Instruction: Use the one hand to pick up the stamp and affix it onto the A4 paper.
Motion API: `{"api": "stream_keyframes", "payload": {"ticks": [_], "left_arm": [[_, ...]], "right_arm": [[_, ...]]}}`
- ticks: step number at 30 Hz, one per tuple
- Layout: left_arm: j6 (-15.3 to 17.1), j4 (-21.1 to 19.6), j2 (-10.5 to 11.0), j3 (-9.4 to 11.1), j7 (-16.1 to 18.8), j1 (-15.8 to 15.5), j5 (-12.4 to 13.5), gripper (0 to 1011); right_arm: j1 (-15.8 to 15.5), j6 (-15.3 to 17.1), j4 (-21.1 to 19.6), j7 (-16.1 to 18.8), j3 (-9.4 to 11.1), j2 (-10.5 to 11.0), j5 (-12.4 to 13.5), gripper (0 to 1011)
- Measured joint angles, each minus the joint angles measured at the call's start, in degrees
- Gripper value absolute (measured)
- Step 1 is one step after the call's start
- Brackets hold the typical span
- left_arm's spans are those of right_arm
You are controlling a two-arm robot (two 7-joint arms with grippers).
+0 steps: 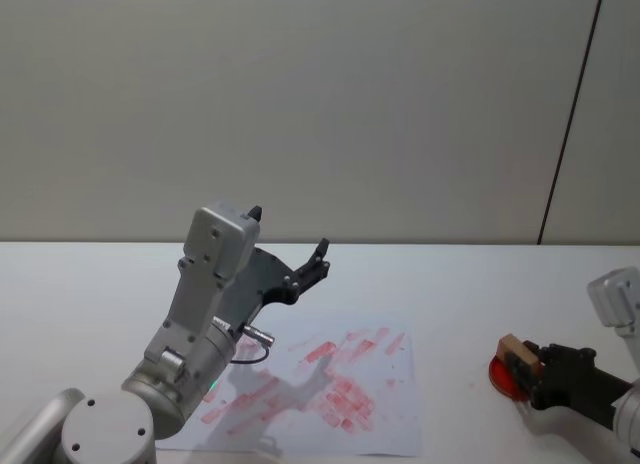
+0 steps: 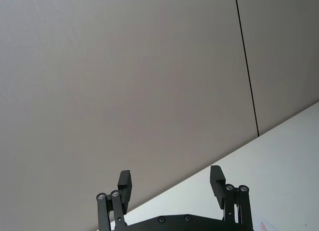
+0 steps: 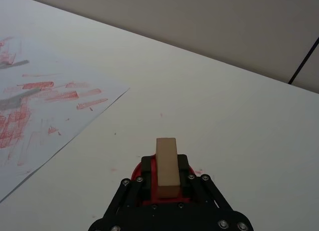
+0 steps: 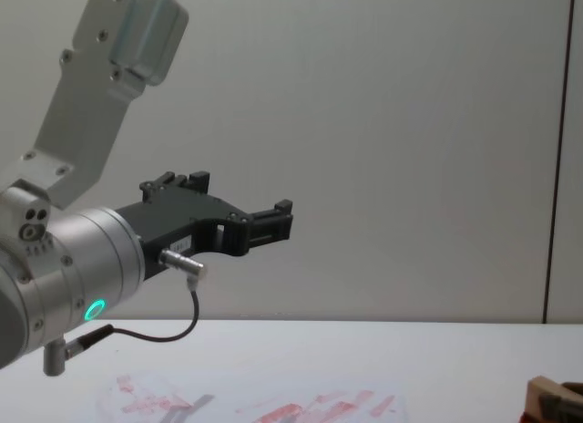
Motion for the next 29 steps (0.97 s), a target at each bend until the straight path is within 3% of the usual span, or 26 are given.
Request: {"api": "stream_keyframes", "payload": {"ticks": [5, 7, 8, 13, 17, 25, 29], "left_arm": [[0.0, 0.0, 0.0, 0.0, 0.0, 0.0, 0.0, 1002], [0.0, 0.0, 0.0, 0.0, 0.0, 0.0, 0.0, 1003], [0.0, 0.0, 0.0, 0.0, 0.0, 0.0, 0.0, 1002], [0.0, 0.0, 0.0, 0.0, 0.0, 0.0, 0.0, 1002], [0.0, 0.0, 0.0, 0.0, 0.0, 0.0, 0.0, 1002], [0.0, 0.0, 0.0, 0.0, 0.0, 0.0, 0.0, 1002], [0.0, 0.0, 0.0, 0.0, 0.0, 0.0, 0.0, 1002]], "right_arm": [[-0.1, -0.22, 0.12, 0.04, -0.02, -0.01, 0.34, 392], [-0.19, -0.67, 0.12, 0.04, -0.01, -0.01, 0.74, 503], [-0.19, -0.67, 0.12, 0.04, -0.01, -0.01, 0.74, 503], [-0.45, -2.36, -0.37, 0.0, 0.14, 0.04, 1.56, 708], [-0.69, -4.17, -1.4, -0.32, 0.33, 0.15, 2.09, 816], [-0.94, -6.19, -2.94, -0.91, 0.54, 0.23, 2.79, 1001], [-1.03, -6.86, -3.54, -1.12, 0.6, 0.25, 3.02, 1001]]}}
